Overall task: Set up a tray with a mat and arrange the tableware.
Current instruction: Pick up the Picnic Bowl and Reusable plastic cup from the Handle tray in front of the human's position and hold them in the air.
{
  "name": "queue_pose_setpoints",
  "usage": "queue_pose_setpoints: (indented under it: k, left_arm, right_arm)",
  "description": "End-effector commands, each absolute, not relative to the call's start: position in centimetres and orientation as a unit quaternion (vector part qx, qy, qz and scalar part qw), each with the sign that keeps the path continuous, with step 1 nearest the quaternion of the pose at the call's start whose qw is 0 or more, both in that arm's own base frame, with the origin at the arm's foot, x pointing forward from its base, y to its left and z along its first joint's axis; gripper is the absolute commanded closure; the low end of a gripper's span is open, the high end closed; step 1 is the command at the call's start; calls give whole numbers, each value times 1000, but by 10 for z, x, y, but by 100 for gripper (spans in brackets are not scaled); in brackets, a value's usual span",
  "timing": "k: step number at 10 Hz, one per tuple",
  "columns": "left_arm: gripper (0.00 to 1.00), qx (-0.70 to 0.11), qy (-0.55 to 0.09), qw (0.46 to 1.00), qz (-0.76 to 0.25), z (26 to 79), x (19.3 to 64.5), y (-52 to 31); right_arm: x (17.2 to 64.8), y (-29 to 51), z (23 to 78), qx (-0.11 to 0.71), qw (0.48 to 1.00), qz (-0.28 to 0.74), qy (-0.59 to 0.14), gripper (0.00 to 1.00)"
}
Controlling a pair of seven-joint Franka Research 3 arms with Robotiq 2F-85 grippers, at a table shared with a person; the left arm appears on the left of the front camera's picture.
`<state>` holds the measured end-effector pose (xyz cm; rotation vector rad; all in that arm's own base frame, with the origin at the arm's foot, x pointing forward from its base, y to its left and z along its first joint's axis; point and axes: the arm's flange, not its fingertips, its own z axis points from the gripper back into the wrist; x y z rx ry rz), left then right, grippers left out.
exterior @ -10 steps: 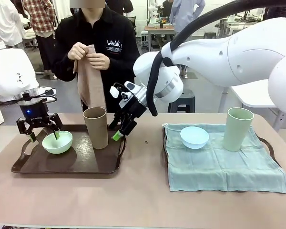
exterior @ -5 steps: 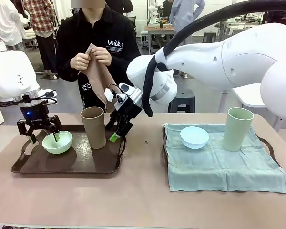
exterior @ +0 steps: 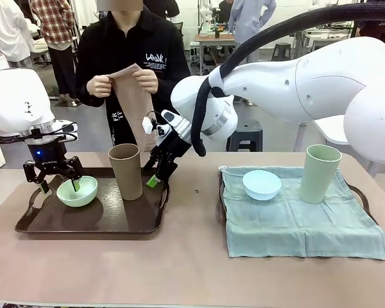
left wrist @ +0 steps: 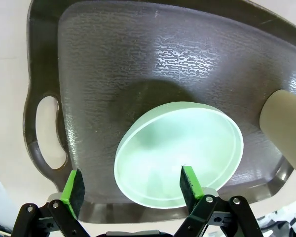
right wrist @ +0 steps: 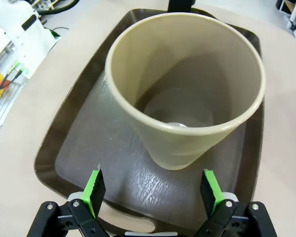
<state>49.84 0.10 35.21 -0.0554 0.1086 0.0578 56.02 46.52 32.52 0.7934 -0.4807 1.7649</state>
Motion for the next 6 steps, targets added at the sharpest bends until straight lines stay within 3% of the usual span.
queue_pose_setpoints:
  k: [1, 6]
  left_arm:
    - [0, -13, 47, 999, 14, 348, 499, 3]
    - [0, 3, 51, 999, -18, 342, 498, 5]
  right_arm:
    - [563, 480, 324, 334, 548, 740, -201, 0]
    - [564, 504, 327, 326, 527, 758, -202, 0]
